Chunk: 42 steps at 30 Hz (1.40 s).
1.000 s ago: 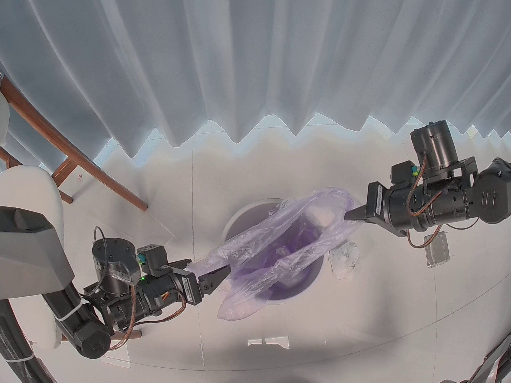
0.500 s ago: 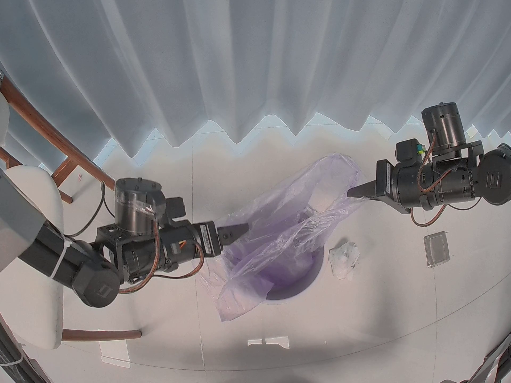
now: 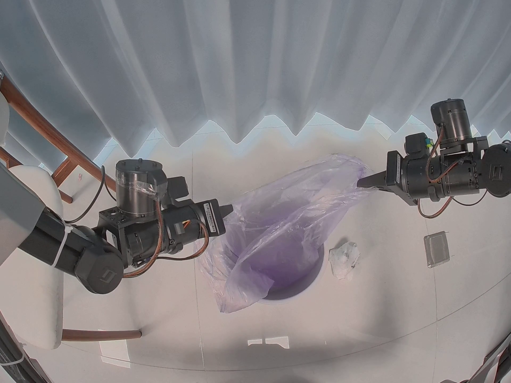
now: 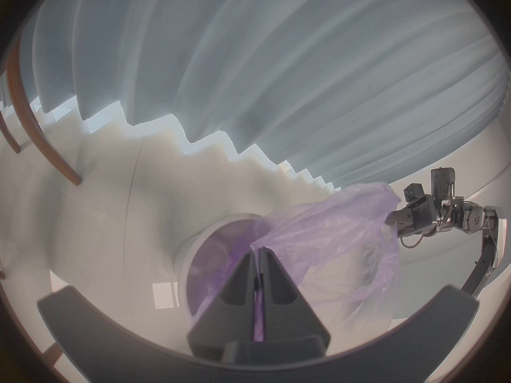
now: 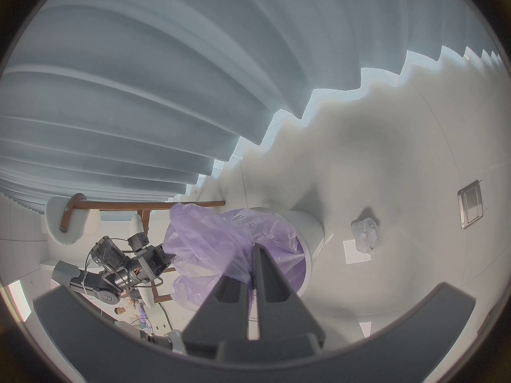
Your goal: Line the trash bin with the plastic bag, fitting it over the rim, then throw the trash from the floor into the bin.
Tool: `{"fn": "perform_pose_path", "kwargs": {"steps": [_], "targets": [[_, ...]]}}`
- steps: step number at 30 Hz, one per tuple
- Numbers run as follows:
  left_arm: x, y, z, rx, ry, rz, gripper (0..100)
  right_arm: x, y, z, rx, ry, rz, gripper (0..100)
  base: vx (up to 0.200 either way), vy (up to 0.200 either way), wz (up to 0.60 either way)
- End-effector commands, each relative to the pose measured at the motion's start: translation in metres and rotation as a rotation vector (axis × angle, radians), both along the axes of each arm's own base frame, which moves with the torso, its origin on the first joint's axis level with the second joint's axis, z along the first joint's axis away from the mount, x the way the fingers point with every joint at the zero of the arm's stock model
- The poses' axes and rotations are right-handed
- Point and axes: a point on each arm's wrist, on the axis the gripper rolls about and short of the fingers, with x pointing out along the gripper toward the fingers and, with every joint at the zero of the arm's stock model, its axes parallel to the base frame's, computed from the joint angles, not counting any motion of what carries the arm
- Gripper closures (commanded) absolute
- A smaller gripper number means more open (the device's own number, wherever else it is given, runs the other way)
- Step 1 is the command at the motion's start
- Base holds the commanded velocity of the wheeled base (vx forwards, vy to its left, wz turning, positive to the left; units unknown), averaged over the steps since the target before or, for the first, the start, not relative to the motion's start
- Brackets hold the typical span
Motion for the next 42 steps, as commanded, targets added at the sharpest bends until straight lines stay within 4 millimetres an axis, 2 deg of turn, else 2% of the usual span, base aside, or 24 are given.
{"fn": "perform_pose_path", "kwargs": {"steps": [1, 8, 11, 16, 22, 26, 29, 30, 32, 33, 34, 35, 36, 37, 39, 42], "targets": [[0.011, -0.006, 0.003, -0.004, -0.002, 0.000, 100, 0.006, -0.005, 0.000, 0.009, -0.001, -0.008, 100, 0.000, 0.000, 0.00], [0.027, -0.014, 0.021, -0.027, 0.063, -0.034, 100, 0.026, -0.011, -0.003, 0.040, 0.006, 0.004, 100, 0.000, 0.000, 0.00], [0.039, -0.021, 0.019, -0.048, 0.087, -0.028, 100, 0.040, -0.009, -0.009, 0.034, 0.006, 0.007, 100, 0.000, 0.000, 0.00], [0.060, -0.020, 0.013, -0.041, 0.124, 0.000, 100, 0.073, -0.010, -0.017, 0.042, 0.002, 0.012, 100, 0.000, 0.000, 0.00], [0.071, -0.017, 0.023, -0.042, 0.263, 0.016, 100, 0.108, -0.011, -0.029, 0.048, -0.009, -0.003, 100, 0.000, 0.000, 0.00], [0.086, -0.013, 0.021, -0.072, 0.306, 0.066, 100, 0.116, -0.010, -0.043, 0.036, 0.017, 0.001, 100, 0.000, 0.000, 0.00], [0.088, -0.012, 0.024, -0.090, 0.306, 0.073, 100, 0.116, -0.010, -0.045, 0.026, 0.025, 0.005, 100, 0.000, 0.000, 0.00], [0.087, -0.012, 0.026, -0.091, 0.303, 0.073, 100, 0.113, -0.012, -0.043, 0.026, 0.049, 0.003, 0, 0.000, 0.000, 0.00], [0.086, -0.012, 0.026, -0.092, 0.306, 0.072, 100, 0.105, -0.017, -0.033, 0.043, 0.070, 0.001, 0, 0.000, 0.000, 0.00], [0.084, -0.014, 0.027, -0.092, 0.306, 0.069, 100, 0.095, -0.019, -0.019, 0.069, 0.072, -0.009, 0, 0.000, 0.000, 0.00], [0.084, -0.014, 0.027, -0.092, 0.305, 0.069, 100, 0.094, -0.019, -0.018, 0.072, 0.075, -0.010, 0, 0.000, 0.000, 0.00], [0.081, -0.015, 0.033, -0.109, 0.304, 0.068, 100, 0.078, -0.022, 0.001, 0.128, 0.102, -0.043, 0, 0.000, 0.000, 0.00], [0.081, -0.015, 0.033, -0.109, 0.304, 0.068, 100, 0.078, -0.022, 0.001, 0.128, 0.102, -0.043, 0, 0.000, 0.000, 0.00], [0.078, -0.016, 0.039, -0.137, 0.307, 0.071, 100, 0.058, -0.025, 0.024, 0.208, 0.136, -0.082, 0, 0.000, 0.000, 0.00], [0.075, -0.019, 0.042, -0.144, 0.305, 0.062, 100, 0.040, -0.025, 0.042, 0.284, 0.177, -0.120, 0, 0.000, 0.000, 0.00], [0.073, -0.023, 0.044, -0.145, 0.304, 0.052, 100, 0.019, -0.021, 0.053, 0.350, 0.281, -0.159, 0, 0.000, 0.000, 0.00]]}}
